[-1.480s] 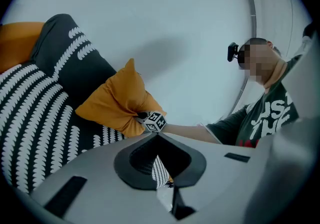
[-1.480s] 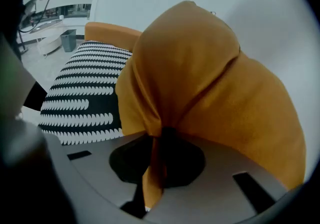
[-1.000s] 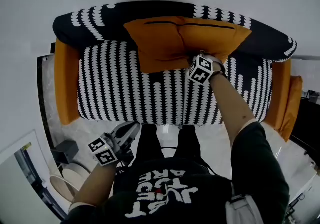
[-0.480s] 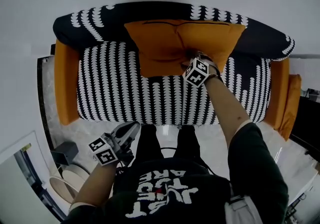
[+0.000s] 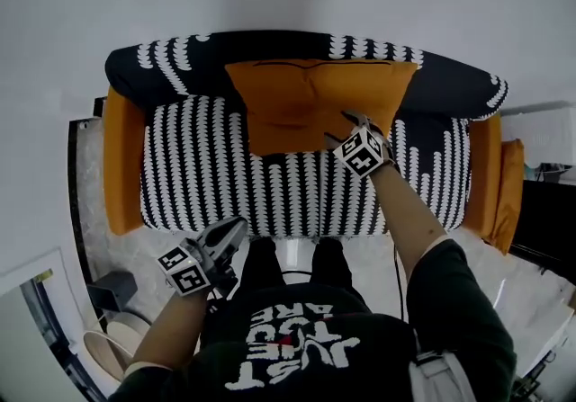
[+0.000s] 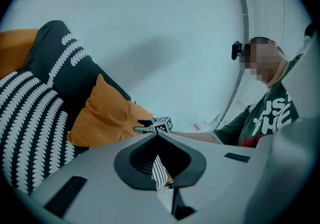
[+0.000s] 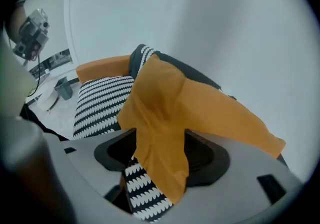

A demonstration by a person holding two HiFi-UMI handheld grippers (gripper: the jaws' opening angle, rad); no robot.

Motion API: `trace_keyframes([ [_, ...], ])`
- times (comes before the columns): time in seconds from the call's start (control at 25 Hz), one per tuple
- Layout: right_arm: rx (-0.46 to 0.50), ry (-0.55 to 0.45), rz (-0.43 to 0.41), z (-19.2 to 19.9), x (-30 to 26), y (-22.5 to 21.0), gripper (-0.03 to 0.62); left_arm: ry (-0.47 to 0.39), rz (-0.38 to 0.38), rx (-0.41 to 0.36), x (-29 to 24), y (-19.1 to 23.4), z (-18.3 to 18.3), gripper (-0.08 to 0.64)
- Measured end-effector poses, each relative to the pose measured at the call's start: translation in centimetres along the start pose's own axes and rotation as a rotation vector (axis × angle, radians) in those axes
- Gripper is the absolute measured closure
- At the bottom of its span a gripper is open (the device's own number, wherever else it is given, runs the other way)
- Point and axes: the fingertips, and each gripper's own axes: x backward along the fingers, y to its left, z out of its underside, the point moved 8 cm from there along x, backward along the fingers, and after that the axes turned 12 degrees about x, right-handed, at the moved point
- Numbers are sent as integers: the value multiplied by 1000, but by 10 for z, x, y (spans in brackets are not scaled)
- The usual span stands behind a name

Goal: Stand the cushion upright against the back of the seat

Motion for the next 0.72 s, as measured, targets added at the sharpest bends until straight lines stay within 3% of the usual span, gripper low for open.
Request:
trace_keyframes([
  [0.16,-103,-68,-12,-9,38,-4,279,-28,30,-48,2,-20,-22,568],
  [0.24,-125,-141,29,-17,62,-10,295,-48,51,-72,5,-30,-36,568],
  [0.36,-192,-292,124,-39,108,-23,384,-77,87,-112,11,-45,-59,568],
  [0.52,-400,-486,194,-63,172,-34,504,-98,146,-156,30,-60,-89,568],
  [0.64,-527,-635,217,-83,225,-35,546,-103,187,-206,46,-71,-115,568],
  [0.72,-561,-714,233,-96,260,-30,554,-101,213,-241,55,-80,-131,568],
])
